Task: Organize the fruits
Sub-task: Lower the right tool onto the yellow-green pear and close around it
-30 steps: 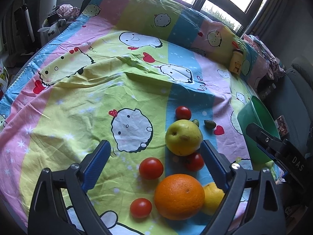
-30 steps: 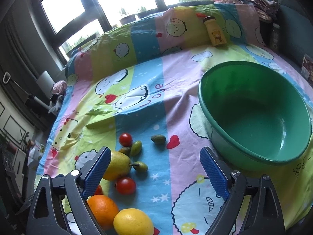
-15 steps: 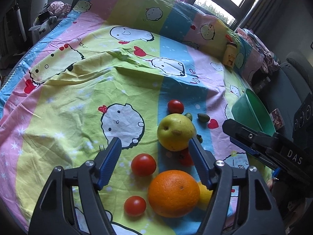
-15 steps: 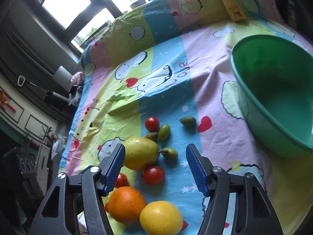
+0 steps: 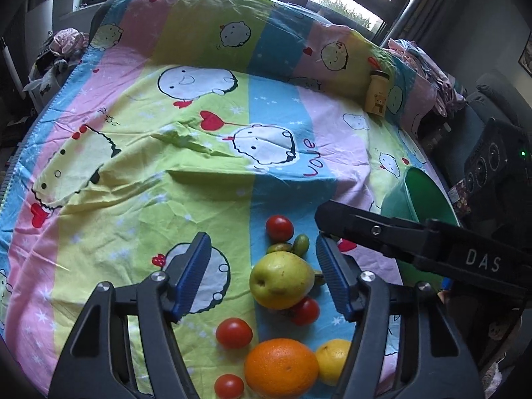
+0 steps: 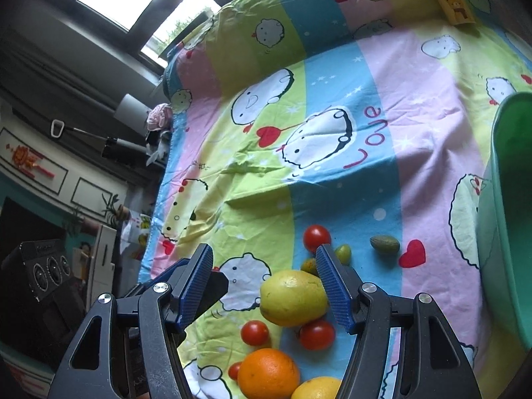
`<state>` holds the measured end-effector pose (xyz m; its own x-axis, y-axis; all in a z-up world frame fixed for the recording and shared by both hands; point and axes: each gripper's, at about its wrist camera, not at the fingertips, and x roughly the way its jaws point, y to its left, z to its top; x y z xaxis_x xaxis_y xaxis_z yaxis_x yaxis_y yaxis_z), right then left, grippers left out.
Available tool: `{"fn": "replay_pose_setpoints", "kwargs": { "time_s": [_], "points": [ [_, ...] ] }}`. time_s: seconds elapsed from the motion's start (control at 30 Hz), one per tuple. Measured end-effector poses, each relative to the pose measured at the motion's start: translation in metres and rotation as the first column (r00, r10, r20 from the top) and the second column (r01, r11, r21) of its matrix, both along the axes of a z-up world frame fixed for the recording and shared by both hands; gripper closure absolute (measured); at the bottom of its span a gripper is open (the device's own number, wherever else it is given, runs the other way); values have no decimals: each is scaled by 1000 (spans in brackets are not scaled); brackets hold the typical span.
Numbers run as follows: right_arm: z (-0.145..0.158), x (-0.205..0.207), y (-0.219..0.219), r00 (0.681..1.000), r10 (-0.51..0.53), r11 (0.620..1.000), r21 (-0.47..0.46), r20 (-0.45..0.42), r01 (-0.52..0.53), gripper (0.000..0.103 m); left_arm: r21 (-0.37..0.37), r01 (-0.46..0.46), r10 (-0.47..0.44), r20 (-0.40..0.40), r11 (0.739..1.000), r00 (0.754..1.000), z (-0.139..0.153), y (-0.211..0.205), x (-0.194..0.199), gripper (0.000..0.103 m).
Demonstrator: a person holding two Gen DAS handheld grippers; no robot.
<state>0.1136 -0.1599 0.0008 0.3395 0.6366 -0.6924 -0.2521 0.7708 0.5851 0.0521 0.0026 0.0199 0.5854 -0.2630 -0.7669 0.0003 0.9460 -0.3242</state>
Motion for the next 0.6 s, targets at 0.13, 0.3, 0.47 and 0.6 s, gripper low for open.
{"fn": "replay_pose_setpoints", "kwargs": {
  "time_s": [0.13, 0.3, 0.47, 0.6],
  "points": [
    [-27, 3, -11, 994, -5, 1000, 10, -108, 6, 36, -91, 58, -64, -73, 994, 995, -30, -9, 0, 46],
    [-42, 3, -14, 989, -13, 1000, 25, -148, 17, 36, -7, 52, -52, -112, 999, 992, -42, -20, -2, 47],
    [-44, 0, -5, 989, -7, 1000, -8, -150, 6, 36, -47, 52, -57, -113, 998, 992, -44, -15, -3, 46],
    [-46, 0, -3, 988, -3, 1000, -16, -154, 1, 36, -91, 60, -70, -110, 994, 991, -44, -13, -3, 46]
  ]
}}
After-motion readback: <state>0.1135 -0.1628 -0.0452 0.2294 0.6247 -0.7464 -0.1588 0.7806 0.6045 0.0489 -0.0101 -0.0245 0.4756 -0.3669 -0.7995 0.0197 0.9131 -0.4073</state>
